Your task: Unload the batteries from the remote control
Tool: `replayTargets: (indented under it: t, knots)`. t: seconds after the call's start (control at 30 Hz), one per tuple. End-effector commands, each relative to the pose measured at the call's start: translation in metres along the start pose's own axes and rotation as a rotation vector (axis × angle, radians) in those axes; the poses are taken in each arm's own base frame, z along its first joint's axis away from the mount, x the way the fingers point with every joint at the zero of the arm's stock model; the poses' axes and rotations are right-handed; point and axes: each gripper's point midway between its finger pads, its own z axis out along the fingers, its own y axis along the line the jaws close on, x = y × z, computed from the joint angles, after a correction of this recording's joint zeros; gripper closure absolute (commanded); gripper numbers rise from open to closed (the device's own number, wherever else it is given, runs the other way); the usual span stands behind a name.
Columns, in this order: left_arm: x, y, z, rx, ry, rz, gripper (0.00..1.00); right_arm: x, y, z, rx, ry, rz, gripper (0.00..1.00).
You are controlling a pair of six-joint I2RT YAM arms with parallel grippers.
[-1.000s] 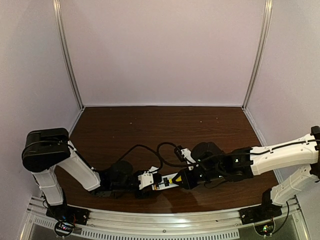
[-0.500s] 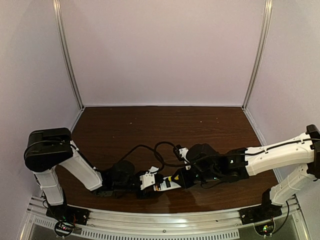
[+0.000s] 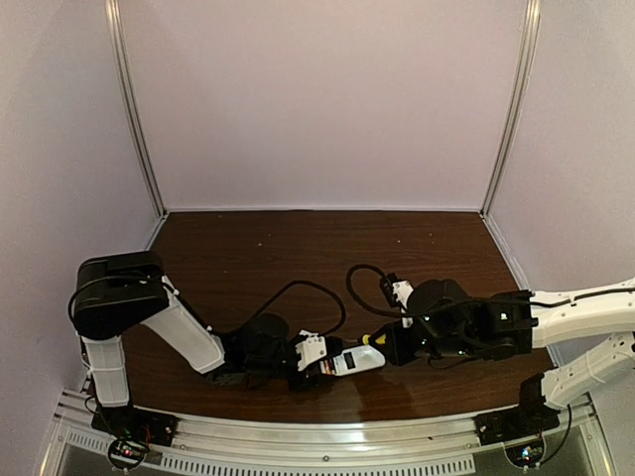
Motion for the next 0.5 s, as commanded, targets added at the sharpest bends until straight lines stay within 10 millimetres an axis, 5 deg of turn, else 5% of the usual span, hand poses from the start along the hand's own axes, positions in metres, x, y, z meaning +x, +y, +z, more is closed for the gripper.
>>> replayTargets:
  t: [0.0, 0.33, 0.4, 0.47]
  knots:
    - [0.0062, 0.0009, 0.0046, 0.007, 0.016, -0.030, 0.66, 0.0012, -0.0215, -0.0120, 0.073, -0.034, 0.011, 1.00]
    - [0.0060, 0.0012, 0.0049, 0.012, 0.018, -0.035, 0.40, -0.0003, -0.0272, -0.0206, 0.082, -0.053, 0.019, 1.00]
    - [0.0044, 0.0010, 0.0040, 0.013, 0.016, -0.037, 0.09, 0.0000, -0.0276, -0.0200, 0.084, -0.053, 0.016, 1.00]
    - [0.0019, 0.0009, 0.0015, 0.013, 0.010, -0.041, 0.03, 0.0002, -0.0277, -0.0196, 0.085, -0.052, 0.016, 1.00]
